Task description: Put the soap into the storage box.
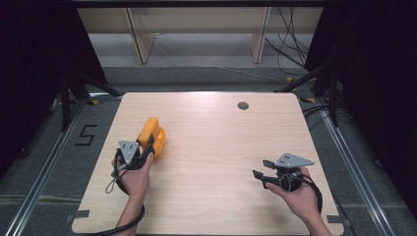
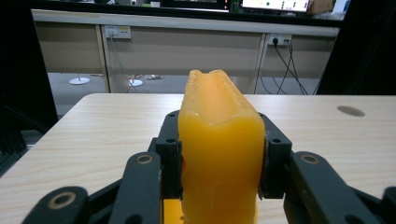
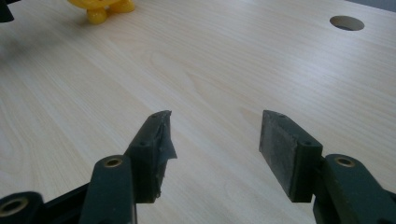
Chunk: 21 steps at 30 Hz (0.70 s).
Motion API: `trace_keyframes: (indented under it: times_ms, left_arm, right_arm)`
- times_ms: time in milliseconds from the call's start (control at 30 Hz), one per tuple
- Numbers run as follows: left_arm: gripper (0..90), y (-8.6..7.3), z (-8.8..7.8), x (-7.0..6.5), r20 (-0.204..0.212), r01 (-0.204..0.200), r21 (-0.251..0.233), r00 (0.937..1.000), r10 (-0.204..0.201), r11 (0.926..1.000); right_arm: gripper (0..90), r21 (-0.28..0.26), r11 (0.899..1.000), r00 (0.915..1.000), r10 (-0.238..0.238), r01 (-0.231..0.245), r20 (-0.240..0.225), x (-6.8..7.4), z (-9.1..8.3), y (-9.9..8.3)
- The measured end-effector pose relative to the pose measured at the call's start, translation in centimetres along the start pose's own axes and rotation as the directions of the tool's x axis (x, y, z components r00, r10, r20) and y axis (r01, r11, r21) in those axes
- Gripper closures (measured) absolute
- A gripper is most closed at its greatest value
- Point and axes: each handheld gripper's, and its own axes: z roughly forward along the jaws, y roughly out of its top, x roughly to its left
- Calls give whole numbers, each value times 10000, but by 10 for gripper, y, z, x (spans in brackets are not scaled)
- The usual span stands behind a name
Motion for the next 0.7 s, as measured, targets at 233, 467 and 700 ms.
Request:
trace_keyframes:
  times_ms: [233,467,700]
  left_arm:
    - [604,-8,5,-8,-297,-40,-130,9996,36,9999]
    - [604,-13,7,-7,-625,-143,-223,9980,128,9996]
    - [603,-19,12,-6,-689,-504,-434,9965,473,9978]
  right_arm:
    - [440,2,10000,10000,29,-29,-48,1,0,0]
    - [440,27,10000,10000,0,0,-72,1,1,0]
    - [440,123,9999,10000,46,-45,-86,1,0,0]
